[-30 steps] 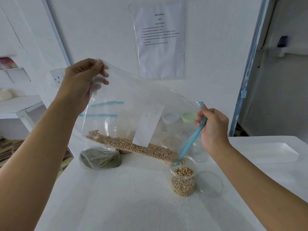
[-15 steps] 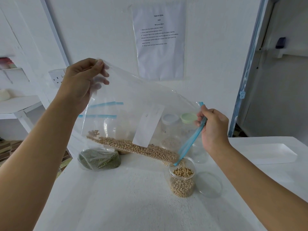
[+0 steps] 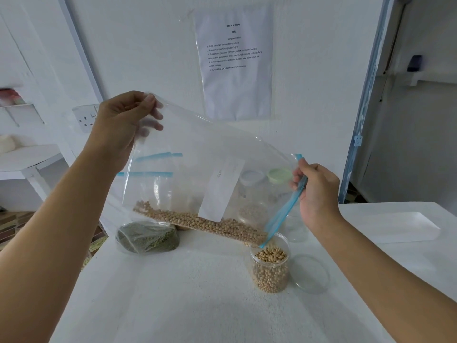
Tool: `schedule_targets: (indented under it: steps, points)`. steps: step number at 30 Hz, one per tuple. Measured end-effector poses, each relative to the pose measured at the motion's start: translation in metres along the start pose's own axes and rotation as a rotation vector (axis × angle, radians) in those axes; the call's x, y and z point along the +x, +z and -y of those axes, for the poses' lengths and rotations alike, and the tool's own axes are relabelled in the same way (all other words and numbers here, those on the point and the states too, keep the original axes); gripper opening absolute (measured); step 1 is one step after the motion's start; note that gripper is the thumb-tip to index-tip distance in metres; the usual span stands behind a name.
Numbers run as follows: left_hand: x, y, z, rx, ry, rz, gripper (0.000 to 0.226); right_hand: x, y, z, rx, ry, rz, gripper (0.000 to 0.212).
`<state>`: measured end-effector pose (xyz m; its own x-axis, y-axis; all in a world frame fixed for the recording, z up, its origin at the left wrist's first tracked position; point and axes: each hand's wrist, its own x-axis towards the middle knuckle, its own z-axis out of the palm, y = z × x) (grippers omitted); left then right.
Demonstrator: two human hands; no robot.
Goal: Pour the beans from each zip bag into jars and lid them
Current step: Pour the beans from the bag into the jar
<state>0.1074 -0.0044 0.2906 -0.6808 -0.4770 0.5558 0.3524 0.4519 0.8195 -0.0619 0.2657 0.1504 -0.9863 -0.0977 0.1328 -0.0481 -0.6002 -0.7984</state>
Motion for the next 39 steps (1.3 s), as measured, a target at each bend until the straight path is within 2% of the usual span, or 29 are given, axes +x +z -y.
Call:
schedule_targets:
  steps: [22, 39]
  points:
    - [-0.0013, 0.0076, 0.0058, 0.020, 0.071, -0.011, 0.020, 0.0017, -0.0043, -0.0042, 0.006, -0.005, -0.003, 0.041]
    - [-0.0011, 0.0090, 0.0023, 0.037, 0.042, 0.025, 0.019, 0.0034, -0.0046, -0.0057, 0.000, 0.005, -0.020, 0.040]
